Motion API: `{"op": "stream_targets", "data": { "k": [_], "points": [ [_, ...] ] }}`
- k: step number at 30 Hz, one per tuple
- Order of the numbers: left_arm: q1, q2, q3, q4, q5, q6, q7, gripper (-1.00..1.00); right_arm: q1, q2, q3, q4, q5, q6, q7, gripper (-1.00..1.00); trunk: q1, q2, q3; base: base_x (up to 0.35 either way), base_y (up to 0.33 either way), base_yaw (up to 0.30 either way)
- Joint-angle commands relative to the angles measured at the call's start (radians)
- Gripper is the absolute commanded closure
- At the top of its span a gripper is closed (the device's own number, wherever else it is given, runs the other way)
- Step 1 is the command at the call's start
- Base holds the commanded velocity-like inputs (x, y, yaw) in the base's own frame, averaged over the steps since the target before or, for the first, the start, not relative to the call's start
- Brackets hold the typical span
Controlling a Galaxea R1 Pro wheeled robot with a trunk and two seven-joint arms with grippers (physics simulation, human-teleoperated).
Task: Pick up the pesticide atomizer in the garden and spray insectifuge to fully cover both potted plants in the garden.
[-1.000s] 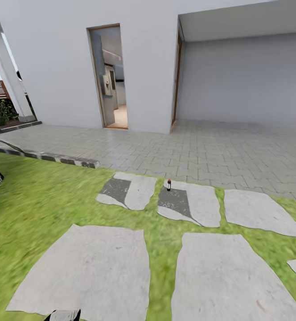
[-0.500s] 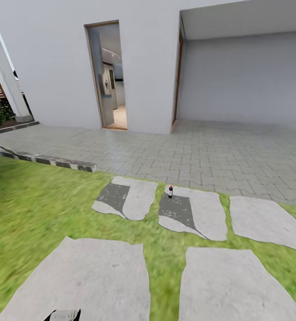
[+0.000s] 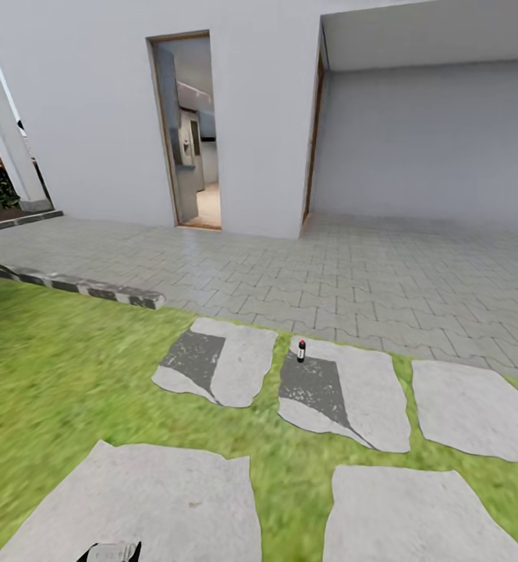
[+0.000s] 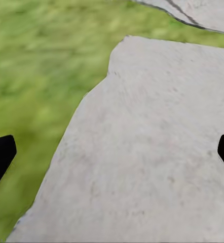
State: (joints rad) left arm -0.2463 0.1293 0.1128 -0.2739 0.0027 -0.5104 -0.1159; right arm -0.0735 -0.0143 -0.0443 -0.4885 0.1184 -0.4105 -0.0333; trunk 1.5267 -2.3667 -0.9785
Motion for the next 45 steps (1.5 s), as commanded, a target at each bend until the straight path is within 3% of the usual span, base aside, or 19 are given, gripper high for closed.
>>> {"op": "stream_targets", "data": {
  "k": [1, 34, 45],
  "points": [
    [-0.001, 0.0, 0.008, 0.001, 0.0, -0.002, -0.01, -1.0, 0.0, 0.0, -0.003, 0.001, 0.01, -0.003, -0.003, -1.0, 0.0, 0.0, -0.001, 0.339, 0.0, 0.0],
    [-0.001, 0.0, 0.008, 0.001, 0.0, -0.002, -0.01, -1.0, -0.001, 0.0, -0.004, -0.001, 0.01, -0.002, 0.001, -1.0, 0.0, 0.0, -0.001, 0.339, 0.0, -0.001],
    [-0.001, 0.0, 0.008, 0.0, 0.001, -0.002, -0.01, -1.0, -0.001, 0.0, -0.005, -0.001, 0.01, -0.002, 0.001, -1.0, 0.0, 0.0, 0.004, 0.339, 0.011, -0.244]
  ]
}}
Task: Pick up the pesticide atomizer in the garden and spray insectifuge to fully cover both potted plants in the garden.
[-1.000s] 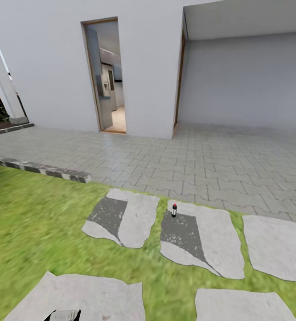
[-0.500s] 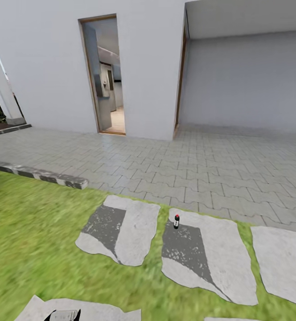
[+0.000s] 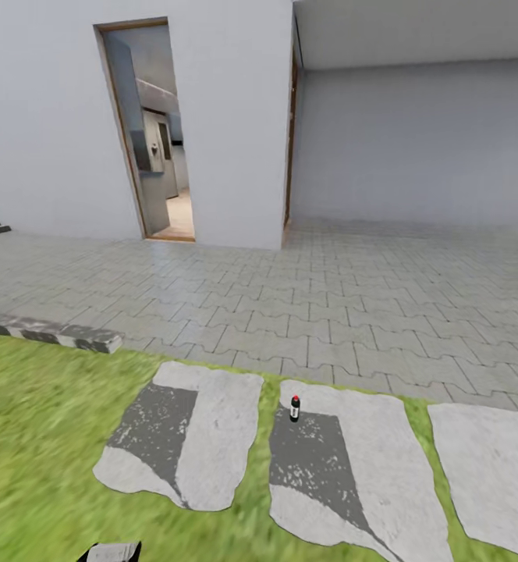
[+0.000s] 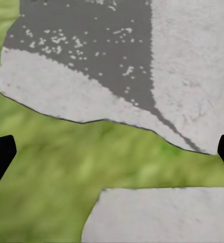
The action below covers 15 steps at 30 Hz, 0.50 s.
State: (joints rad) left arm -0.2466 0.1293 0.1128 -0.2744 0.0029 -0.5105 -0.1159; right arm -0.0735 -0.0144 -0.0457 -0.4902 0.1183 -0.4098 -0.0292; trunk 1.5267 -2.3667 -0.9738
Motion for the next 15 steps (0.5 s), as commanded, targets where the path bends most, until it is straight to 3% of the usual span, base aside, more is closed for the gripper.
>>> {"op": "stream_targets", "data": {
  "k": [1, 15],
  "points": [
    [0.0, 0.0, 0.008, 0.001, 0.001, -0.002, -0.01, -1.0, -0.001, 0.001, -0.003, 0.001, 0.011, -0.003, -0.003, -1.0, 0.0, 0.0, 0.0, 0.338, 0.075, -0.25],
    [0.0, 0.0, 0.008, 0.001, 0.001, -0.002, -0.01, -1.0, 0.0, 0.001, -0.003, 0.002, 0.011, -0.003, -0.004, -1.0, 0.0, 0.0, 0.006, 0.301, 0.181, -0.252]
  ]
}}
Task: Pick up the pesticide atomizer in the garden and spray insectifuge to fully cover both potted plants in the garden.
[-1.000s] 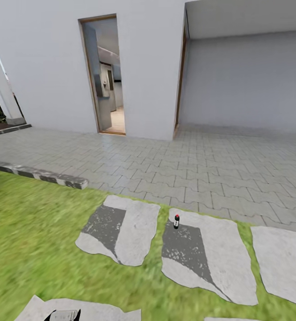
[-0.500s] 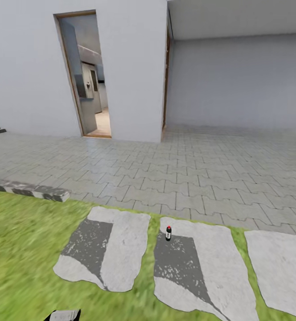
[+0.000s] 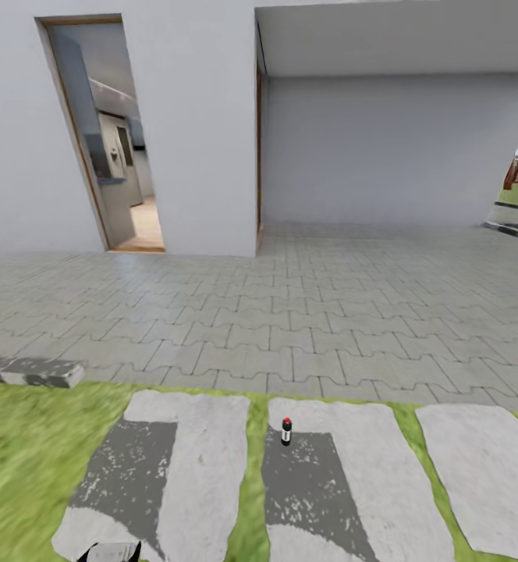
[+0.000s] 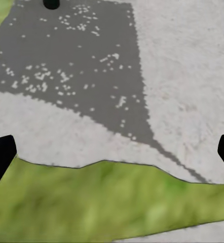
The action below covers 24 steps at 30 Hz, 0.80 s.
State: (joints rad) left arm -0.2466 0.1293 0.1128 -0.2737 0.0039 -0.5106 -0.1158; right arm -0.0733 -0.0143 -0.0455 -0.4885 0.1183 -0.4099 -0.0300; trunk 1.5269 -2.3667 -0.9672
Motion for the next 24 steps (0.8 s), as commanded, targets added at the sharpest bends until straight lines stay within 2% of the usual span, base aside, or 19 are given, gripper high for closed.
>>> {"op": "stream_targets", "data": {
  "k": [1, 7, 24],
  "points": [
    [0.0, 0.0, 0.008, 0.001, 0.0, -0.002, -0.01, -1.0, -0.001, 0.001, -0.004, 0.001, 0.011, -0.003, -0.003, -1.0, 0.0, 0.0, 0.0, 0.267, 0.241, -0.252],
    [0.0, 0.0, 0.008, 0.001, -0.001, -0.002, -0.01, -1.0, -0.001, 0.001, -0.003, 0.001, 0.011, -0.003, -0.005, -1.0, 0.0, 0.0, 0.001, 0.247, 0.257, -0.173],
    [0.0, 0.0, 0.008, 0.001, -0.001, -0.002, -0.01, -1.0, -0.001, 0.001, -0.003, -0.002, 0.011, -0.003, -0.007, -1.0, 0.0, 0.0, 0.002, 0.238, 0.269, -0.008]
  ]
}}
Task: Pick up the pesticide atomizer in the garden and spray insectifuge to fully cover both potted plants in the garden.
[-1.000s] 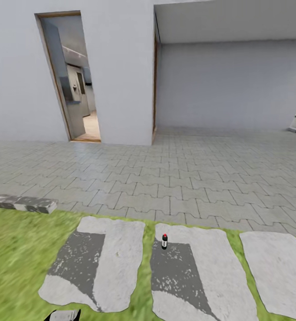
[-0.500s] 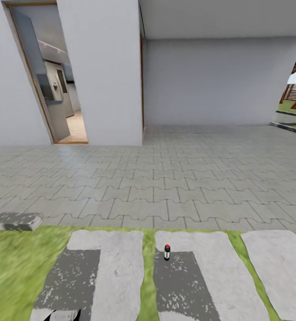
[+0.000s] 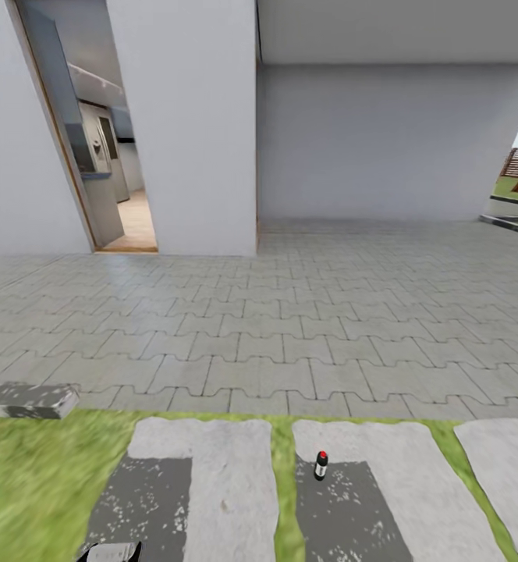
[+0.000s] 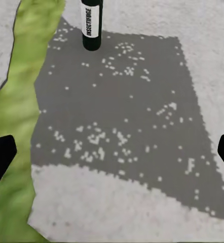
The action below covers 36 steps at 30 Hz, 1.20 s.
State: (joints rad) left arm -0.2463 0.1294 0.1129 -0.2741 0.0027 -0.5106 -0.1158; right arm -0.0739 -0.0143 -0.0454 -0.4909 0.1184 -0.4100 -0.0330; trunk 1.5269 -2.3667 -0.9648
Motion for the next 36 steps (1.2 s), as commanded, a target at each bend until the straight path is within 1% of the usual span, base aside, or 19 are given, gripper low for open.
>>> {"op": "stream_targets", "data": {
  "k": [1, 6, 13, 27, 36],
  "points": [
    [-0.001, -0.001, 0.008, 0.001, 0.0, -0.002, -0.01, -1.0, 0.0, 0.0, -0.004, 0.0, 0.01, -0.003, -0.003, -1.0, 0.0, 0.0, -0.001, 0.237, 0.269, 0.0],
    [-0.001, -0.001, 0.009, 0.001, 0.0, -0.002, -0.01, -1.0, 0.0, 0.0, -0.009, 0.001, 0.008, -0.001, -0.001, -1.0, 0.0, 0.0, -0.001, 0.234, 0.269, -0.018],
    [-0.001, -0.001, 0.009, 0.001, 0.0, -0.002, -0.01, -1.0, -0.001, 0.0, -0.01, 0.001, 0.006, 0.0, -0.001, -1.0, 0.0, 0.0, 0.004, 0.133, 0.287, -0.201],
    [-0.001, -0.001, 0.009, 0.001, 0.0, -0.002, -0.01, -1.0, 0.0, 0.0, -0.01, 0.002, 0.006, 0.0, 0.001, -1.0, 0.0, 0.0, 0.012, 0.006, 0.304, -0.259],
    [-0.001, -0.001, 0.008, 0.001, 0.0, -0.002, -0.01, -1.0, -0.001, 0.0, -0.01, 0.002, 0.006, 0.0, 0.001, -1.0, 0.0, 0.0, 0.017, -0.08, 0.305, -0.263]
  ]
}}
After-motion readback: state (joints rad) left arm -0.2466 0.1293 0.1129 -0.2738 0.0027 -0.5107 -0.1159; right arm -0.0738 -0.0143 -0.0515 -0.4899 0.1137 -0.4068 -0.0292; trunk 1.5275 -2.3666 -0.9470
